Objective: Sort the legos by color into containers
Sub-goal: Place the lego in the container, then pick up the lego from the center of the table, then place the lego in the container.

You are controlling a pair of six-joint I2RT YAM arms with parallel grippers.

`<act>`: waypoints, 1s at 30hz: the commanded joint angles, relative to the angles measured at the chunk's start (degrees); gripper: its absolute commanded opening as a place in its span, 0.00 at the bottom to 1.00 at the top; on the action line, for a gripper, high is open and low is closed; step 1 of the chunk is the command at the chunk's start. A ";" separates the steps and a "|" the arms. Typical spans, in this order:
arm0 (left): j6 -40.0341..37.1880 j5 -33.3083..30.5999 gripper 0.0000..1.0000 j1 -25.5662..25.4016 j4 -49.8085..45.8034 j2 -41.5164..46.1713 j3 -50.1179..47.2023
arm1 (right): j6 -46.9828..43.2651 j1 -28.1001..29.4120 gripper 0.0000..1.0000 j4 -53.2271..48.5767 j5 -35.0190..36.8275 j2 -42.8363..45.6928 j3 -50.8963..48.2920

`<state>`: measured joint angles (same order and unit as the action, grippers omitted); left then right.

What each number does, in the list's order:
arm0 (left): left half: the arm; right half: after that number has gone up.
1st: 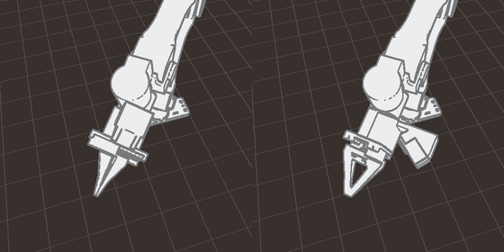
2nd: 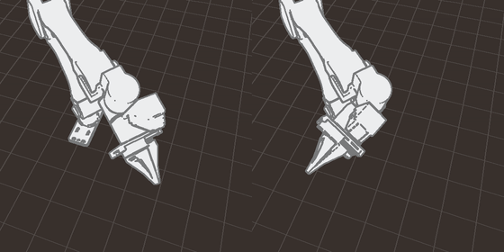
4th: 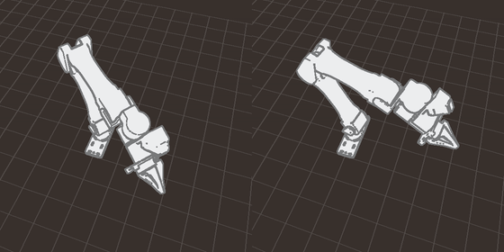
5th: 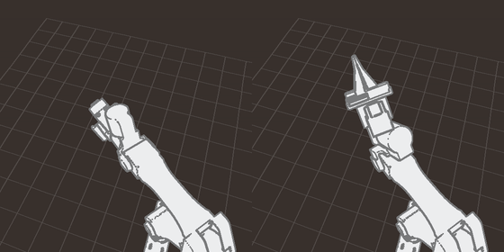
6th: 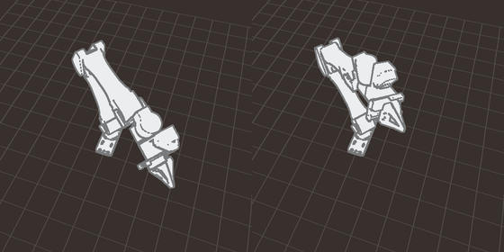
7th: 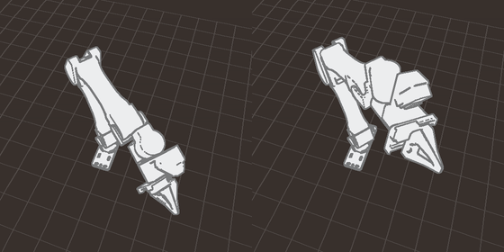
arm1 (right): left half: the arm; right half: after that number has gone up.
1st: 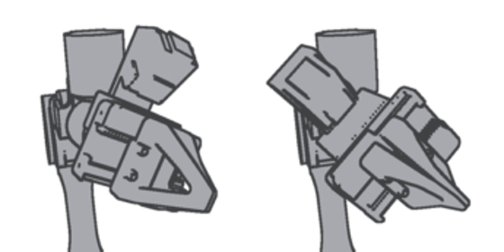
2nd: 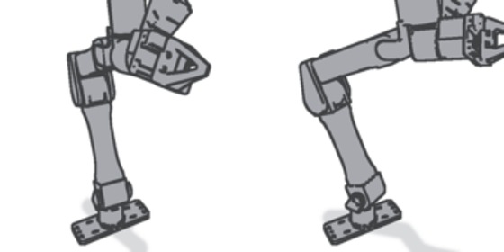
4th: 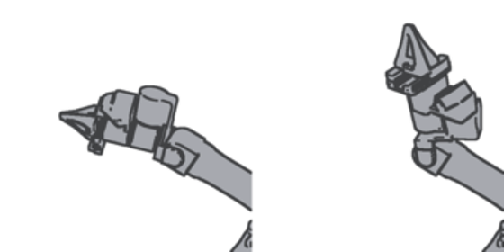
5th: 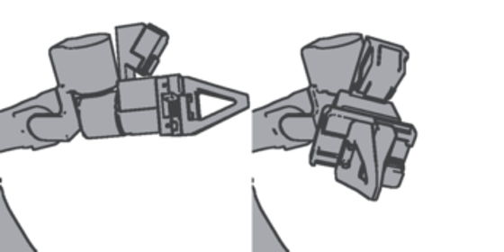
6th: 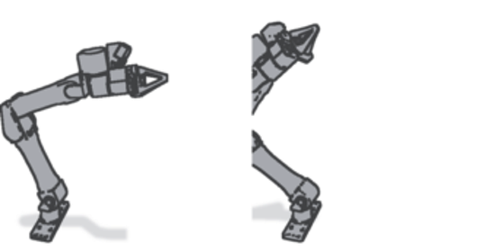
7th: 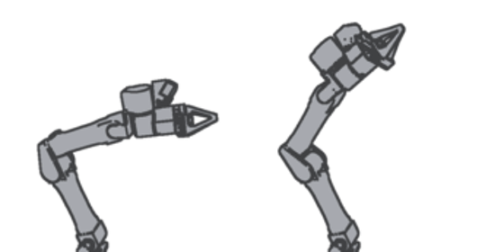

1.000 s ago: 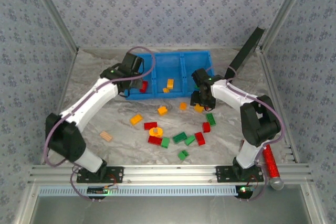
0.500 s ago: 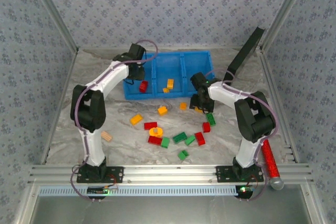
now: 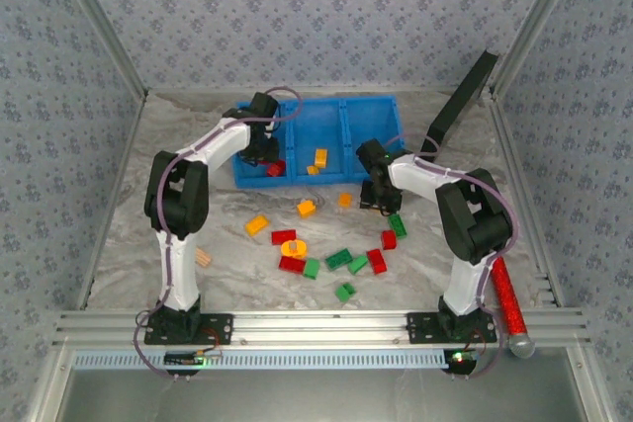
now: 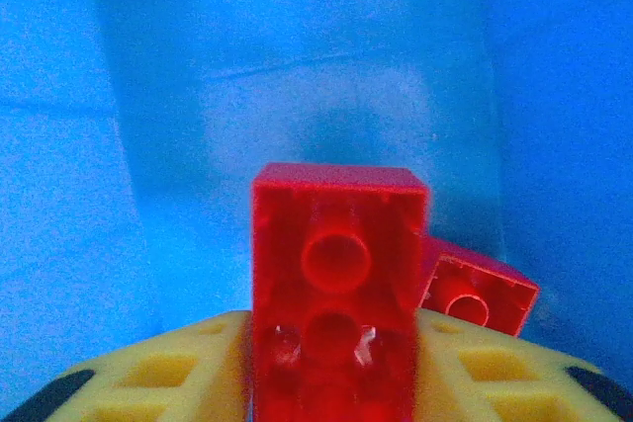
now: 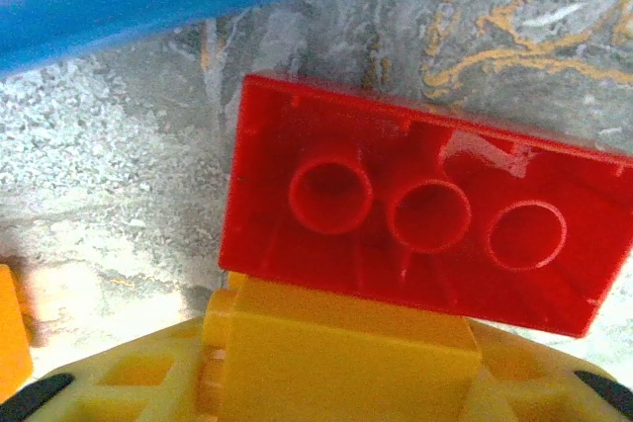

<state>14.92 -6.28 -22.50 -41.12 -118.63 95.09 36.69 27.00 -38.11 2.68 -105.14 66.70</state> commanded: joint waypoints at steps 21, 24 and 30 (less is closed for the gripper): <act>-4.28 5.14 0.69 -0.31 -1.36 23.20 -6.40 | -8.11 9.37 0.27 -15.89 5.45 4.35 20.94; -2.29 6.02 0.69 -0.35 -1.70 28.14 -11.71 | -10.23 9.71 0.27 -15.83 5.41 1.02 27.53; 0.90 6.90 0.70 -2.00 -3.42 38.50 -23.67 | -13.89 9.74 0.26 -15.07 4.23 -9.02 40.16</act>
<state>13.69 -0.75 -23.57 -41.71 -83.74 74.43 25.89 36.69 -51.68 6.68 -109.54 102.78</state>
